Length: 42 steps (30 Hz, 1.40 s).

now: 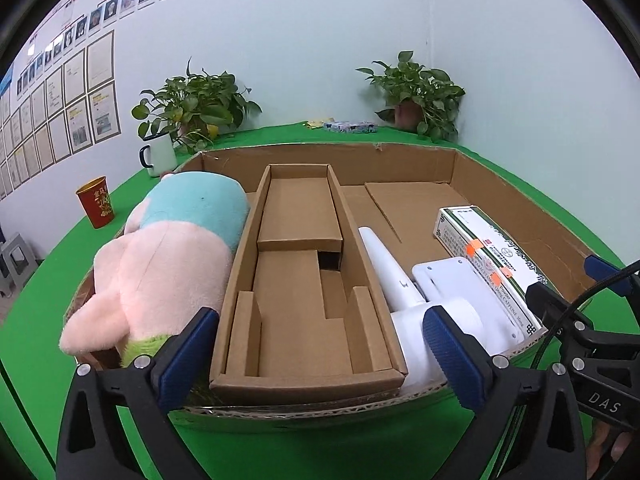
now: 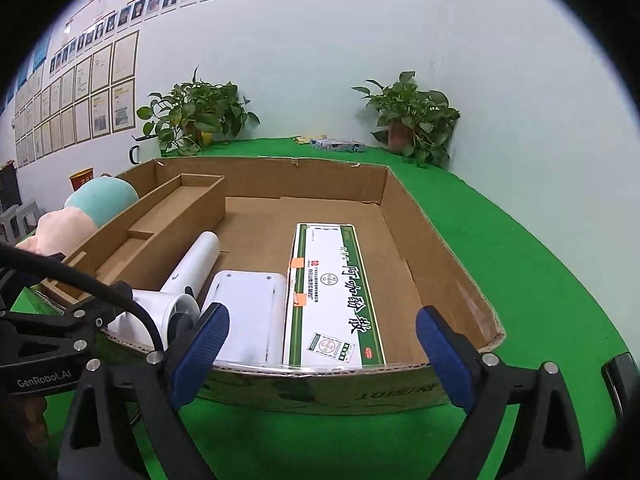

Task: Organize objects

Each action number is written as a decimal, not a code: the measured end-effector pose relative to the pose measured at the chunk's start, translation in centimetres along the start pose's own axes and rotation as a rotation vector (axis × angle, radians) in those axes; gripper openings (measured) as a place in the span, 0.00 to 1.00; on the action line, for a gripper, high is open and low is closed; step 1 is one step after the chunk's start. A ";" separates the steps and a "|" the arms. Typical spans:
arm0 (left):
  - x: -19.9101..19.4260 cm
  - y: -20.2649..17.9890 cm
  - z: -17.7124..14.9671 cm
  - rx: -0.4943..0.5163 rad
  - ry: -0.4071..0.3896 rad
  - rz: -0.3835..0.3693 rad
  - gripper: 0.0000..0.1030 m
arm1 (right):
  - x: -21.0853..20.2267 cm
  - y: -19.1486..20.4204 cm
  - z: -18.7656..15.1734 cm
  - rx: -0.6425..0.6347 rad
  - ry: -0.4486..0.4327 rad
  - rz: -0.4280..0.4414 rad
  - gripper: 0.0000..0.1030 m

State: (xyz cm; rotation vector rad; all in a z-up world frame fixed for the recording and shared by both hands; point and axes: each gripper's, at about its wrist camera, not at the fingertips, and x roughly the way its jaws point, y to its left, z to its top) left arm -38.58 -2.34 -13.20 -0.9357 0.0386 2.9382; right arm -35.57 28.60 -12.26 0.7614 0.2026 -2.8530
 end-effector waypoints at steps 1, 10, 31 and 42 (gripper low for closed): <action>0.1 -0.1 0.0 0.000 0.000 0.000 0.99 | 0.0 -0.1 0.0 0.003 0.001 -0.002 0.95; 0.2 -0.2 0.0 0.000 0.000 0.000 0.99 | -0.2 -0.2 0.1 0.005 -0.001 0.006 0.97; 0.2 -0.2 0.0 -0.001 -0.001 0.001 0.99 | -0.4 -0.3 0.1 -0.002 -0.004 0.009 0.99; 0.4 -0.2 0.0 -0.001 -0.001 -0.002 1.00 | -0.4 -0.6 0.1 -0.002 -0.005 0.012 0.99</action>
